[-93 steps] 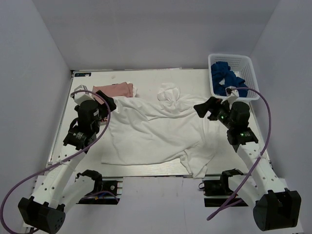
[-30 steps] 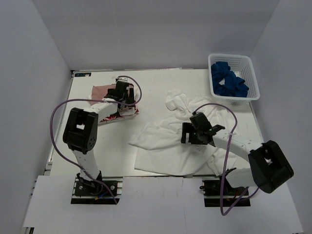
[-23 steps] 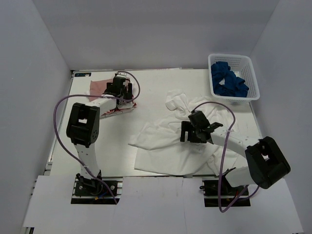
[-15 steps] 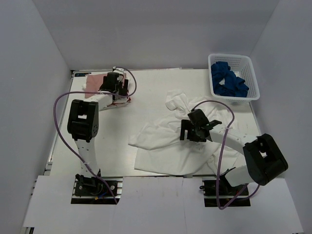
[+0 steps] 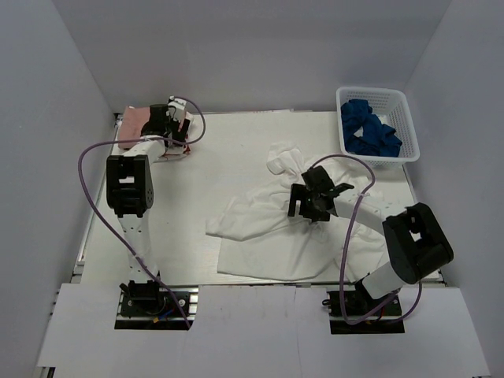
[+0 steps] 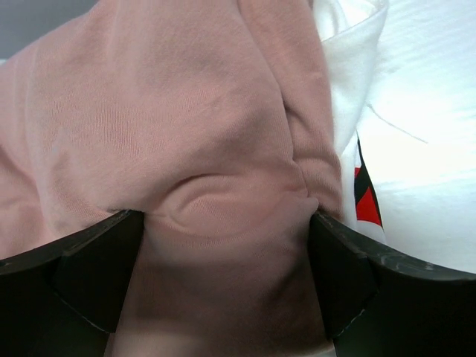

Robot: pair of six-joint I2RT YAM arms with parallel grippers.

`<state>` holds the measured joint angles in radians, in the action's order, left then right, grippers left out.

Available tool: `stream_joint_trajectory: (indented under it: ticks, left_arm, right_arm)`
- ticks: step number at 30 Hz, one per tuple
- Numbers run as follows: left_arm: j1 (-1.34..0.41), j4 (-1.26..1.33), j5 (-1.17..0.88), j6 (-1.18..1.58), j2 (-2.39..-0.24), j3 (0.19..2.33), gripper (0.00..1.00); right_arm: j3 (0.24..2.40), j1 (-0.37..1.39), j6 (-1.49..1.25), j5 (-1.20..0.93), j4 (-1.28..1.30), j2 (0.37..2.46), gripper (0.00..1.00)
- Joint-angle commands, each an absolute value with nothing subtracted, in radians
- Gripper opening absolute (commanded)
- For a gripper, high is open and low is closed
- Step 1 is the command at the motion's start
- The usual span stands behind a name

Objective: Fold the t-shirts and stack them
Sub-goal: Put the neatly folded tshirt into the corner of the board with the left arm, then flatten out the tshirt

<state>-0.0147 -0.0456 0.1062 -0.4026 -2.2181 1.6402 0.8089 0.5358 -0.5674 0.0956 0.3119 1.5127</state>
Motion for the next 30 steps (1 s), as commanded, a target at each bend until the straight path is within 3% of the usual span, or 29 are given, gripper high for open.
stream_joint_trajectory:
  ticks: [1, 9, 18, 26, 30]
  left_arm:
    - [0.041, -0.183, 0.121, -0.512, -2.31, 1.672, 0.99]
    - [0.052, -0.201, 0.103, -0.512, -2.368, 1.804, 0.99]
    - [0.032, -0.267, 0.075, -0.385, -2.107, 1.789, 0.99]
    - [0.021, -0.388, -0.303, -0.094, -1.763, 1.704, 0.99]
    - [-0.044, -0.33, -0.532, 0.157, -1.616, 1.469, 0.99]
  right_arm:
    - [0.862, 0.529, -0.563, 0.069, 0.261, 1.539, 0.9]
    - [0.953, 0.538, -0.456, 0.023, 0.271, 1.569, 0.9]
    - [0.963, 0.542, -0.348, -0.061, 0.216, 1.457, 0.9]
    - [0.809, 0.537, -0.44, 0.053, 0.1, 1.244, 0.9]
    - [0.75, 0.535, -0.527, 0.171, 0.185, 1.166, 0.9]
